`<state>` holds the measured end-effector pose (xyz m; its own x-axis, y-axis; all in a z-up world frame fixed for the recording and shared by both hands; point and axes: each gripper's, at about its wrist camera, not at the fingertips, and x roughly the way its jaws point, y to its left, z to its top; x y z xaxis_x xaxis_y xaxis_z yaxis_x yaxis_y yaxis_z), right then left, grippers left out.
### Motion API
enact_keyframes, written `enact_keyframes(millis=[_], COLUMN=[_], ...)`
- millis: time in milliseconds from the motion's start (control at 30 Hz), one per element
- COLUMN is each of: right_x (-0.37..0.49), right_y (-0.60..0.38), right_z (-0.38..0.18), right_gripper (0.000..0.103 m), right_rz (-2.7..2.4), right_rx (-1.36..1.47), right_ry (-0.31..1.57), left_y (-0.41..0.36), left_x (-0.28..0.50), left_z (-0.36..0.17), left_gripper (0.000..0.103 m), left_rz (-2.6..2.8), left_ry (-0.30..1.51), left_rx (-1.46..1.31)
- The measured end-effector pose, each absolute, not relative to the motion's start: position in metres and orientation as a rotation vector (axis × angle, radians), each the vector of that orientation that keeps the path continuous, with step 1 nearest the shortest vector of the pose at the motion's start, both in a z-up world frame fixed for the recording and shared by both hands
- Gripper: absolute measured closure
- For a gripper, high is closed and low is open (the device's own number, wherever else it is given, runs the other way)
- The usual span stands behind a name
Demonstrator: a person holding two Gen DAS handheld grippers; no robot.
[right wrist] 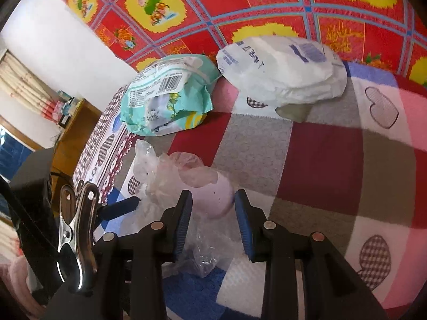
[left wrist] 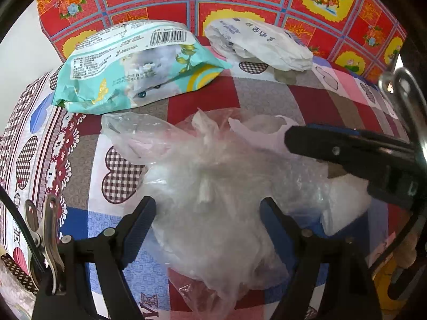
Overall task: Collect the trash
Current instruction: 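Lower both open tools toward the clear plastic bag and pink curved plastic piece, then close the right tool on the pink curved piece while the left tool closes on the clear bag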
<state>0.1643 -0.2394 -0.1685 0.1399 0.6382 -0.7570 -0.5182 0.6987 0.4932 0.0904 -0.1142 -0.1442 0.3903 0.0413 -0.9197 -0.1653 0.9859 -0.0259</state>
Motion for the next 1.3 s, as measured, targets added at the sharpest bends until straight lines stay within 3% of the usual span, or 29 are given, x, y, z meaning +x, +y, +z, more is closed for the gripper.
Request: enact_keyframes(millis=[100,467,533,600,633,733,900,1067,1133,1167,1233,1300], right_x=[0.165,0.170,0.170,0.167,0.165,0.161,0.161,0.162,0.163,0.164,0.168,0.171], right_y=[-0.244,-0.285,-0.281,-0.273,-0.269,-0.249,-0.225,-0.207,-0.208,-0.209,-0.217,-0.225], right_z=[-0.167,-0.147,-0.146,-0.147,-0.148,-0.155,-0.163,-0.167,-0.165,-0.165,-0.166,-0.165], right_gripper=[0.101,0.101,0.097,0.076,0.073,0.069,0.062,0.060,0.063,0.080,0.083,0.093], right_rz=[0.841,0.760,0.776,0.797,0.807,0.827,0.859,0.868,0.854,0.847,0.833,0.803], right_rx=[0.144,0.187,0.158,0.133,0.122,0.055,-0.018,-0.106,-0.122,-0.123,-0.087,-0.088], right_ry=[1.150,1.079,1.094,1.098,1.103,1.116,1.127,1.110,1.089,1.086,1.093,1.080], left_y=[-0.113,-0.113,-0.113,-0.113,-0.113,-0.114,-0.117,-0.112,-0.112,-0.111,-0.109,-0.110], left_x=[0.091,0.091,0.091,0.091,0.091,0.090,0.087,0.088,0.088,0.088,0.087,0.087], left_z=[-0.144,-0.145,-0.145,-0.145,-0.145,-0.144,-0.138,-0.138,-0.138,-0.138,-0.137,-0.137], left_gripper=[0.019,0.019,0.019,0.019,0.019,0.023,0.050,0.051,0.051,0.052,0.052,0.052], left_rz=[0.136,0.147,0.147,0.147,0.146,0.141,0.132,0.122,0.121,0.120,0.122,0.123], left_ry=[1.163,1.162,1.161,1.160,1.159,1.148,1.108,1.100,1.099,1.097,1.097,1.100], left_rx=[-0.125,-0.125,-0.122,-0.121,-0.121,-0.114,-0.080,-0.086,-0.089,-0.094,-0.104,-0.098])
